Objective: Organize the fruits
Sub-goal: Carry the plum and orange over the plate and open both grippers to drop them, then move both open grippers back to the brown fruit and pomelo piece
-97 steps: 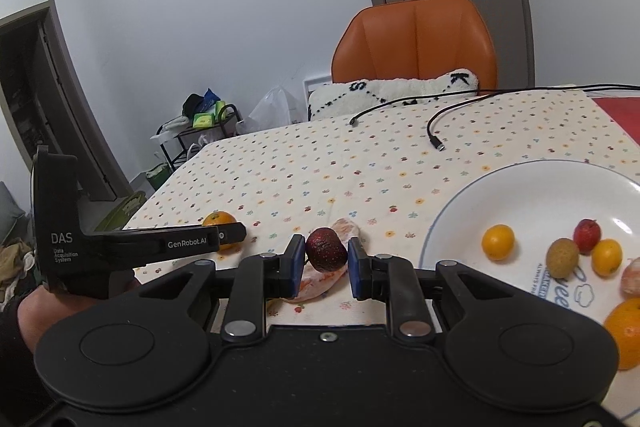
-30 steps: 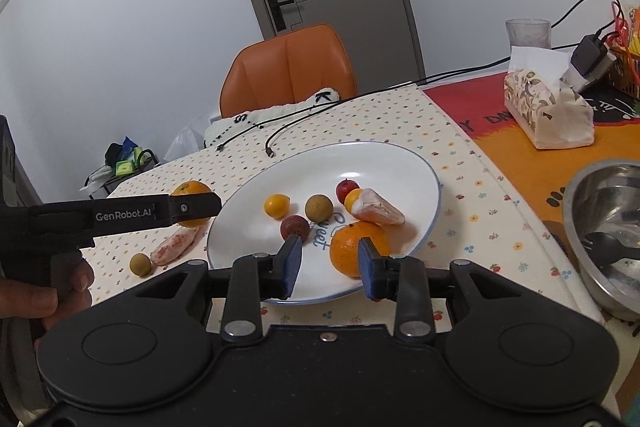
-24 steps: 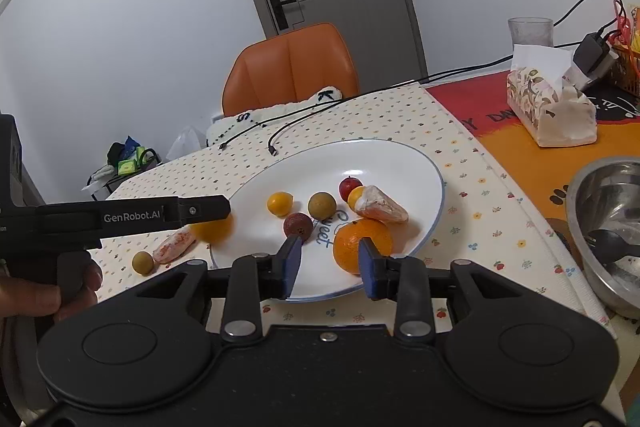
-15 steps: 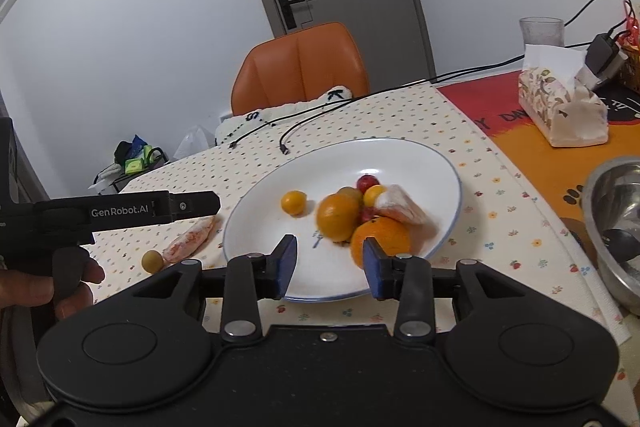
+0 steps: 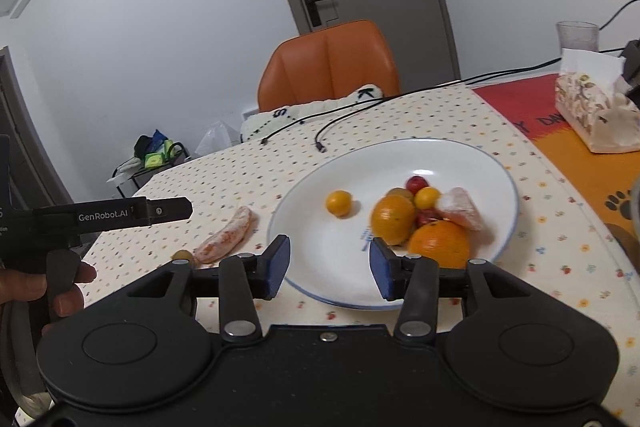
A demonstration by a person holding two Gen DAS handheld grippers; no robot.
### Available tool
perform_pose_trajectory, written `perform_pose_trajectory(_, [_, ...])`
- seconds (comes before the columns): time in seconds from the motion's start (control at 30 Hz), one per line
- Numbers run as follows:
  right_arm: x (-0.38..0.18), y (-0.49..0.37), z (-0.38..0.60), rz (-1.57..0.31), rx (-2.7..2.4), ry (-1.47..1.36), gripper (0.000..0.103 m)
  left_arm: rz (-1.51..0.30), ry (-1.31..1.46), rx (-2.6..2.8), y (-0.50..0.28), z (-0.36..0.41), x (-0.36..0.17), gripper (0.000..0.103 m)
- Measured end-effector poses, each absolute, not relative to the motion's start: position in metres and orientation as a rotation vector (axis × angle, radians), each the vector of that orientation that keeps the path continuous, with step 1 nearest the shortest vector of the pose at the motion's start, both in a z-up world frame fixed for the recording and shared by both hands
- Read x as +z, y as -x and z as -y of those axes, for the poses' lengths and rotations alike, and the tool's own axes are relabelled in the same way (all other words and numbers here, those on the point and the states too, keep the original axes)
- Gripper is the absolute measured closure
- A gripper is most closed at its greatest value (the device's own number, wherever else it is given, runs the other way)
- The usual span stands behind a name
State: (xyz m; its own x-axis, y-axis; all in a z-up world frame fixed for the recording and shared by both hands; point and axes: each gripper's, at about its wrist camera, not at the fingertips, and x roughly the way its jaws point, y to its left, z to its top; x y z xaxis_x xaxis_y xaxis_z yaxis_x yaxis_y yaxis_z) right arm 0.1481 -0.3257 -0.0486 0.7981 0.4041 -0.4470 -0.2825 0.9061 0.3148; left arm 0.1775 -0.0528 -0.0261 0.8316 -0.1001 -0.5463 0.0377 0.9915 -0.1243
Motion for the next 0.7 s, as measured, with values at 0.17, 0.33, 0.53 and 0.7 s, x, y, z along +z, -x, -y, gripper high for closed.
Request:
perform_pose_trajectory(0.17, [-0.048, -0.149, 0.313, -0.535, 0.395, -0.232, 0.054, -0.593, 0.120, -0.053, -0.174, 0.041, -0.031, 0.023])
perform_pose_trajectory(0.33, [-0.049, -0.149, 0.301, -0.542, 0.424, -0.231, 0.045, -0.605, 0.122, -0.040, -0.169, 0.032, -0.036, 0.023])
perform_pose_trajectory(0.53, [-0.051, -0.153, 0.284, -0.553, 0.466, -0.228, 0.034, -0.610, 0.148, -0.016, -0.161, 0.023, -0.040, 0.017])
perform_pose_trajectory(0.7, [-0.052, -0.156, 0.272, -0.554, 0.498, -0.229, 0.023, -0.615, 0.168, 0.000, -0.154, 0.016, -0.041, 0.015])
